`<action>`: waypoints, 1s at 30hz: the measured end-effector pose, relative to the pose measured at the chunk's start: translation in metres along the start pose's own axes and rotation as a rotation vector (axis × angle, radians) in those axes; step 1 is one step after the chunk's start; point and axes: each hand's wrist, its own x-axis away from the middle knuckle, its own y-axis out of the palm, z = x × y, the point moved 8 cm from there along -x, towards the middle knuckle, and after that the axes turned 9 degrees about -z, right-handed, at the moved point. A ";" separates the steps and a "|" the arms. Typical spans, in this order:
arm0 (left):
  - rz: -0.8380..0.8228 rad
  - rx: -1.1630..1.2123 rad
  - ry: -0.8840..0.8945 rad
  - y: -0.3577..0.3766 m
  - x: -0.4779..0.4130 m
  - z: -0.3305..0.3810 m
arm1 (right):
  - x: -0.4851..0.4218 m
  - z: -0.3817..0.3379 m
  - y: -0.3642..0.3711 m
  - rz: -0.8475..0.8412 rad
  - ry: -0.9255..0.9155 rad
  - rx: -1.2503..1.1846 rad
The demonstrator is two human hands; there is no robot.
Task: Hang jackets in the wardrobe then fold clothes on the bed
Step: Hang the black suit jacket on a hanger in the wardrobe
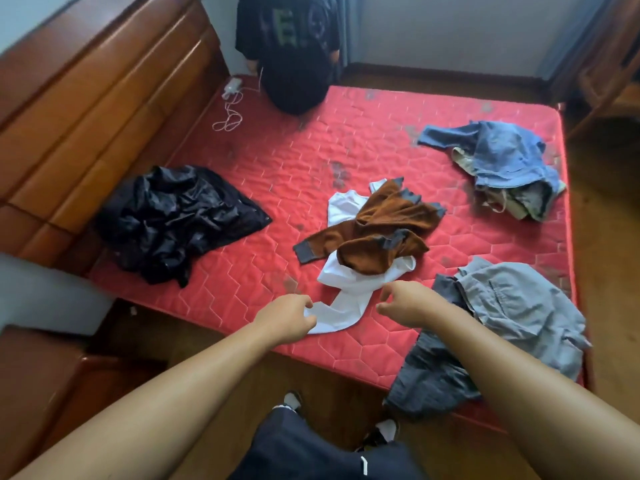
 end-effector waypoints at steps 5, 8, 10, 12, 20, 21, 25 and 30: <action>0.006 0.022 -0.025 -0.015 0.005 -0.052 | -0.024 -0.056 -0.006 0.002 -0.020 0.038; 0.032 0.016 -0.023 -0.033 0.002 -0.094 | -0.039 -0.100 -0.006 -0.010 -0.003 0.048; 0.047 0.010 -0.022 -0.048 -0.002 -0.131 | -0.057 -0.135 -0.005 0.006 0.000 0.073; 0.042 0.021 -0.033 -0.061 -0.004 -0.173 | -0.074 -0.173 -0.004 0.023 -0.002 0.091; 0.070 0.114 -0.158 -0.105 0.009 -0.331 | -0.135 -0.320 0.004 -0.031 -0.082 0.226; 0.070 0.126 -0.179 -0.109 0.010 -0.346 | -0.143 -0.332 0.004 -0.039 -0.093 0.246; 0.082 0.189 -0.256 -0.118 0.010 -0.394 | -0.181 -0.372 0.001 -0.063 -0.154 0.308; 0.088 0.249 -0.359 -0.123 0.011 -0.440 | -0.232 -0.422 0.000 -0.124 -0.231 0.359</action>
